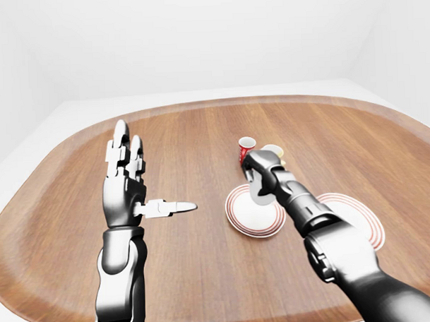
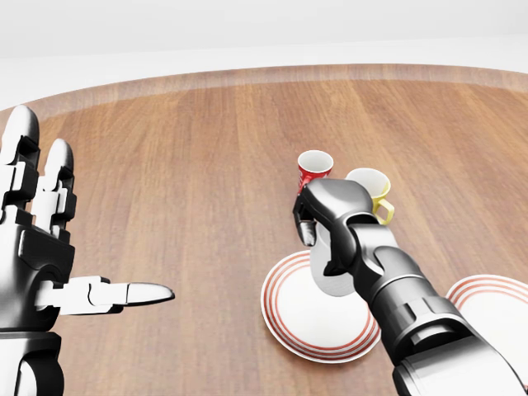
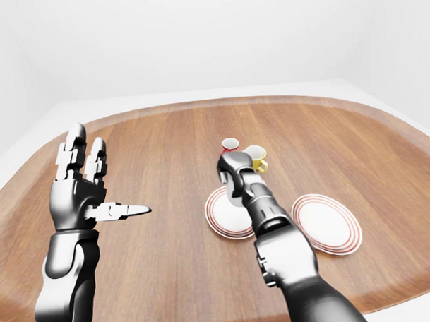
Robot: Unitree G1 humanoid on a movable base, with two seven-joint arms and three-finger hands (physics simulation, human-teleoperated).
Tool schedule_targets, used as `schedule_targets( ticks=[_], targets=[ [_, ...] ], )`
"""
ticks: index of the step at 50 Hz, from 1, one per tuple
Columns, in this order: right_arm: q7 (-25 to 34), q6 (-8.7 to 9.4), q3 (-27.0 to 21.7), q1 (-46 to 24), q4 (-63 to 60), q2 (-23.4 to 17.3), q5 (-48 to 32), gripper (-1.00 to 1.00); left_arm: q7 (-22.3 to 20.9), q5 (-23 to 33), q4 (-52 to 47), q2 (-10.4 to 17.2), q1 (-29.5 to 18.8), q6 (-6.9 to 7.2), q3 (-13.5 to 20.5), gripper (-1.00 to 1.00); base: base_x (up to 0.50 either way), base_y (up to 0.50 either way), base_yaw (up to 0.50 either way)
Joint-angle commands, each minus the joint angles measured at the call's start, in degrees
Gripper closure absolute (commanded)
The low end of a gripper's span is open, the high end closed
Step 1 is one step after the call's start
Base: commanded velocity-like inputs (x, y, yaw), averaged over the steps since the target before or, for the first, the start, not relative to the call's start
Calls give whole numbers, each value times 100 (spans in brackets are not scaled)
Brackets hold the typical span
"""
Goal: Put the white mug on the left plate.
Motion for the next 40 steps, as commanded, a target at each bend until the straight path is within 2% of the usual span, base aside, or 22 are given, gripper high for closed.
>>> schedule_targets(
  ticks=[1, 40],
  targets=[
    [-101, 0, 42, -18, 0, 70, -13, 100, -1, 7, 2, -2, 6, 0, -11, -98, 0, 0, 0],
    [-577, 0, 117, 164, 211, 247, -328, 100, 4, -22, -3, 8, -20, 0, 24, -98, 0, 0, 0]
  ],
)
